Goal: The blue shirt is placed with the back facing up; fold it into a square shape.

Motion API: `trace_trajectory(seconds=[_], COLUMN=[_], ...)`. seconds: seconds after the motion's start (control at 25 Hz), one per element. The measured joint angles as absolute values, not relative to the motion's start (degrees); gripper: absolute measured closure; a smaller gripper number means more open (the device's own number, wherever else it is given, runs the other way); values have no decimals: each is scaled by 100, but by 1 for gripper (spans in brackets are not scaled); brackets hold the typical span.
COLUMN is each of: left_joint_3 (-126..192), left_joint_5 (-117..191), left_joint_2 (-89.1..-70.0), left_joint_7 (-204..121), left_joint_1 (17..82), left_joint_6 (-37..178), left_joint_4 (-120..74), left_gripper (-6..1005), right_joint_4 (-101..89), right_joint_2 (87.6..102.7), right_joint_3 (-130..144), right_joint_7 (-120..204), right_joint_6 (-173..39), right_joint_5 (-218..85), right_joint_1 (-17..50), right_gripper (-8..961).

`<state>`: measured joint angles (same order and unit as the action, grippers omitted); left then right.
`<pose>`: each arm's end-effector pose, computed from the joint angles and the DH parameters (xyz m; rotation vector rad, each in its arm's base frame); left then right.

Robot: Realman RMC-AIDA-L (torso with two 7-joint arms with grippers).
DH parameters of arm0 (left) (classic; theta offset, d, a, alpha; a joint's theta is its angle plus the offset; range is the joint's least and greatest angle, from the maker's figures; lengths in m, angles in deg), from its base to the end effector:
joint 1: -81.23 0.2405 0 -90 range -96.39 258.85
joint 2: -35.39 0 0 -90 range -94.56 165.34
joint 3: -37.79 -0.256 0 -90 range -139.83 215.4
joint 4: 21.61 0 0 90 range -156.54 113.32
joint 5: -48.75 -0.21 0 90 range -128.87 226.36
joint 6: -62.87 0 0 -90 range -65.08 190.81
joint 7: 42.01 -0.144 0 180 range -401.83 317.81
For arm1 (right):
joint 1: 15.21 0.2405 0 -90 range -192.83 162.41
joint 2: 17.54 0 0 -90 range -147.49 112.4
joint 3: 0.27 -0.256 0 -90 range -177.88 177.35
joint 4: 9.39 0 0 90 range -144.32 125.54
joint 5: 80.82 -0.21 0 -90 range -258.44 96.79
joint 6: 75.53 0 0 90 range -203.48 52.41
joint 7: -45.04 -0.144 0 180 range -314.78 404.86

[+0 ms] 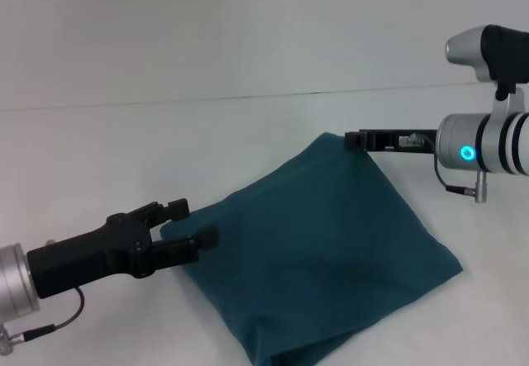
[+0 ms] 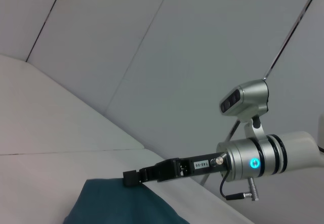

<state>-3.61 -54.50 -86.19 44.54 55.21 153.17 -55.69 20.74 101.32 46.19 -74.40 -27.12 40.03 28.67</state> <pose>-0.2587 0.3095 -0.0155 -2.5784 -0.9456 -1.0238 0.2507 0.4357 -0.0190 -2.1505 1.3037 0.4438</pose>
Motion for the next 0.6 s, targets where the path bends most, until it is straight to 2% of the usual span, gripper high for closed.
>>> trace_trajectory(seconds=[0.4,0.6], left_joint_3=[-354,-309], left_joint_5=[-5495,-5595], left_joint_2=[-8619,-8587], left_joint_7=[4598,4726], left_joint_1=[5557,5609], left_joint_6=[15263,15265], left_joint_4=[-5572,-5610], left_gripper=[41,41], right_joint_4=[1979,2019], right_joint_2=[10198,10119], right_joint_3=[4567,4562], right_joint_7=[-6903,-6582], right_joint_6=[-3110,-3062], right_joint_5=[3755,3282], right_joint_1=[2689,2621], right_gripper=[906,791])
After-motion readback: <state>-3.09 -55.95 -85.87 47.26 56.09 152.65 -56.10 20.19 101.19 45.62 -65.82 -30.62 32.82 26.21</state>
